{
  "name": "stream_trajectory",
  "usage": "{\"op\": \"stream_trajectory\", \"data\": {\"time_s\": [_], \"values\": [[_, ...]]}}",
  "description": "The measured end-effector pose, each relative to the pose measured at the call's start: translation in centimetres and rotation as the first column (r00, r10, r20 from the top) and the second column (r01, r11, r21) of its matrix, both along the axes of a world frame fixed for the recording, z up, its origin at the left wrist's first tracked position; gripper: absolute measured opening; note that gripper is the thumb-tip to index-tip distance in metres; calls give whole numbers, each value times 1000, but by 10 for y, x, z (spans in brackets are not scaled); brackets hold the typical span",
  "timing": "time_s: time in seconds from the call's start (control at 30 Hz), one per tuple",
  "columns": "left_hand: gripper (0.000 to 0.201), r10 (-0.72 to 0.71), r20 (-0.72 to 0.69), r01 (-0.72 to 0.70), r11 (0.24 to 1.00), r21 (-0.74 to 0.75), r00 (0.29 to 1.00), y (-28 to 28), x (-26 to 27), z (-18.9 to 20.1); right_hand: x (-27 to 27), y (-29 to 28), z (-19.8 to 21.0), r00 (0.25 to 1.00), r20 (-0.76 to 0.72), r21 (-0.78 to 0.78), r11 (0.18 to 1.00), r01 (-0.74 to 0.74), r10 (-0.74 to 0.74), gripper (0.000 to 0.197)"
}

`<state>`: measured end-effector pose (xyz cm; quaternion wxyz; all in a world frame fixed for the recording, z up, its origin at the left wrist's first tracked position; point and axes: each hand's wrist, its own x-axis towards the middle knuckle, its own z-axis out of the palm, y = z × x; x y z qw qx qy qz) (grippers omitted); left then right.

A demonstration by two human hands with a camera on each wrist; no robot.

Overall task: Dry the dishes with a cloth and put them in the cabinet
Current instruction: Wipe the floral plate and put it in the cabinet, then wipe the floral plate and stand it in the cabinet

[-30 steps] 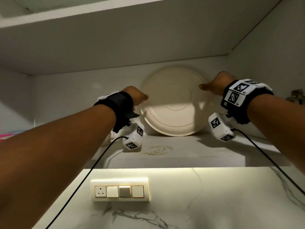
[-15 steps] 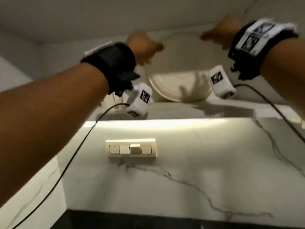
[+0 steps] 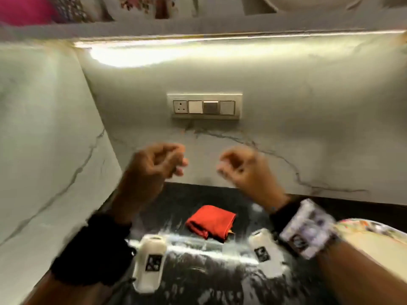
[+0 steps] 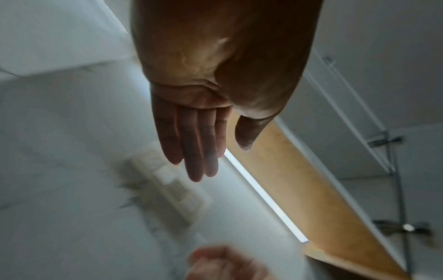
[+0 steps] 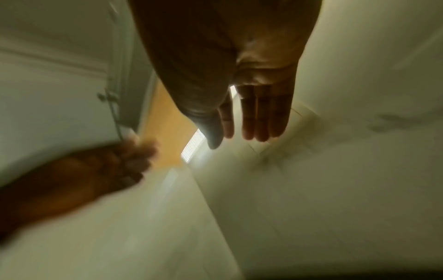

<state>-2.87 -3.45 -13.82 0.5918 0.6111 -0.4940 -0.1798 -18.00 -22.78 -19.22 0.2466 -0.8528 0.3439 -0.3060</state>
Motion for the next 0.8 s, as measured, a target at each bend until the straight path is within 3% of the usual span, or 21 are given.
{"op": "stream_trajectory", "data": {"time_s": [0.03, 0.07, 0.1, 0.13, 0.23, 0.27, 0.33, 0.43, 0.5, 0.6, 0.67, 0.8], "values": [[15, 15, -36, -14, 999, 45, 999, 7, 9, -32, 7, 34, -54, 994, -102, -39, 999, -33, 29, 23], [13, 38, -38, -35, 996, 85, 999, 11, 21, -60, 21, 37, -104, 971, -233, 65, 997, -28, 42, 32], [13, 46, -44, -39, 988, 148, 998, 16, 34, -82, 35, 39, -142, 880, -471, 148, 989, 13, 59, 41], [14, 57, -41, -47, 978, 205, 998, 19, 44, -99, 46, 36, -167, 809, -577, 195, 981, 8, 108, 52], [16, 58, -62, -36, 952, 305, 996, 35, 69, -129, 76, 25, -217, 659, -742, 232, 969, 80, 123, 82], [16, 66, -69, -39, 942, 333, 995, 42, 76, -138, 86, 30, -232, 604, -787, 212, 974, 74, 125, 86], [16, 91, -105, -48, 932, 359, 990, 48, 87, -148, 98, 25, -238, 564, -823, 161, 981, 107, 74, 82], [15, 87, -159, -21, 926, 377, 983, 48, 101, -161, 112, 26, -230, 613, -789, 147, 981, 128, 38, 42], [15, 69, -196, 12, 924, 382, 978, 39, 102, -166, 108, 25, -236, 673, -738, 181, 976, 122, 53, 29], [13, 3, -240, 90, 921, 378, 971, 13, 91, -173, 81, 34, -226, 824, -564, 290, 947, 138, 53, 25], [11, -11, -281, 122, 916, 381, 960, -6, 77, -177, 56, 38, -218, 907, -414, 321, 919, 230, -82, 32], [8, -37, -382, 202, 893, 401, 923, -49, 24, -190, -23, 39, -194, 902, -109, 393, 815, 425, -418, 50]]}}
